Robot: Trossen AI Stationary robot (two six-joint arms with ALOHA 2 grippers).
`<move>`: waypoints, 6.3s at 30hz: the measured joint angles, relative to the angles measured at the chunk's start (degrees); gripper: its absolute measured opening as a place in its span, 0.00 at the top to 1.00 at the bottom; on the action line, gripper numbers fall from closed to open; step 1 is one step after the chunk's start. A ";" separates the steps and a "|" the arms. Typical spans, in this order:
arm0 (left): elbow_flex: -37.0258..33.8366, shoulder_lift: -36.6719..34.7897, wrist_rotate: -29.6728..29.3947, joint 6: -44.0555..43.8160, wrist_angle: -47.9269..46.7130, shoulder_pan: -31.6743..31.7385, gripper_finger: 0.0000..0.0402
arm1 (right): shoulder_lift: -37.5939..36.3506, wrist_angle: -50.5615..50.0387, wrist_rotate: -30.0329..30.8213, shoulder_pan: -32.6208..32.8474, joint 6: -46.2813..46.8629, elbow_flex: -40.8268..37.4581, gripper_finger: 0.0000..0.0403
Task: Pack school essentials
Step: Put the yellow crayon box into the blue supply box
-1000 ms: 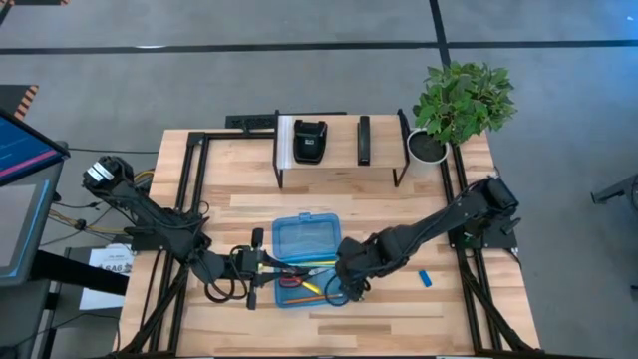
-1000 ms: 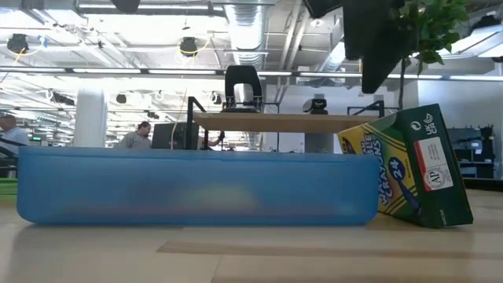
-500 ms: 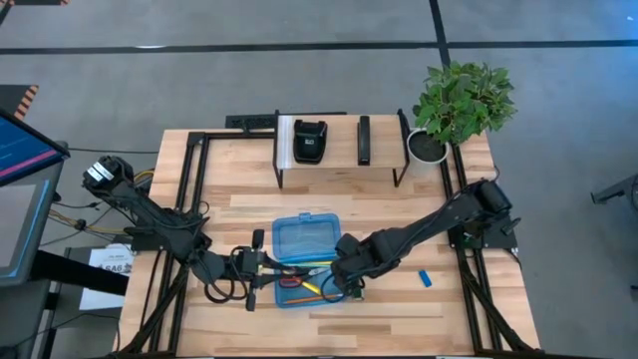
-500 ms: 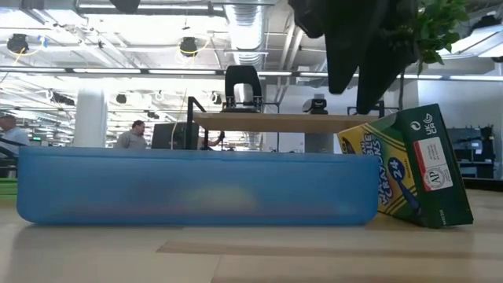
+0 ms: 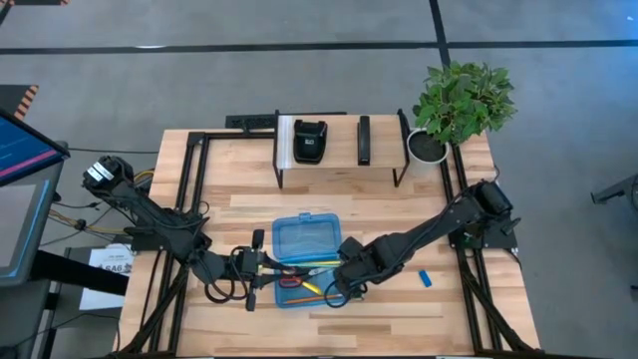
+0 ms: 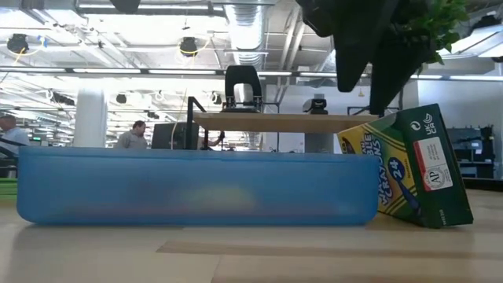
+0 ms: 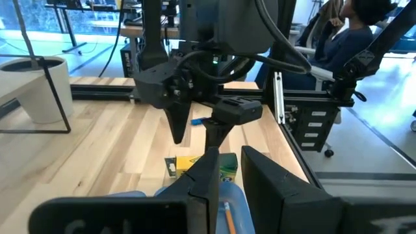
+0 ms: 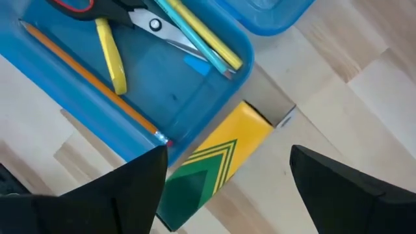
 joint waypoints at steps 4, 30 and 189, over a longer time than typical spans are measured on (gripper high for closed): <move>0.00 0.00 0.00 -0.09 0.00 0.00 0.87 | 0.00 -0.02 1.01 0.51 1.55 -0.98 0.14; 0.00 0.00 -0.02 -0.85 -0.11 -0.02 0.87 | 5.10 6.38 -3.07 0.66 2.32 -4.38 0.16; 0.02 0.28 1.47 -0.56 -0.32 -0.09 0.87 | 8.31 17.91 -14.10 -13.04 -62.85 0.95 0.48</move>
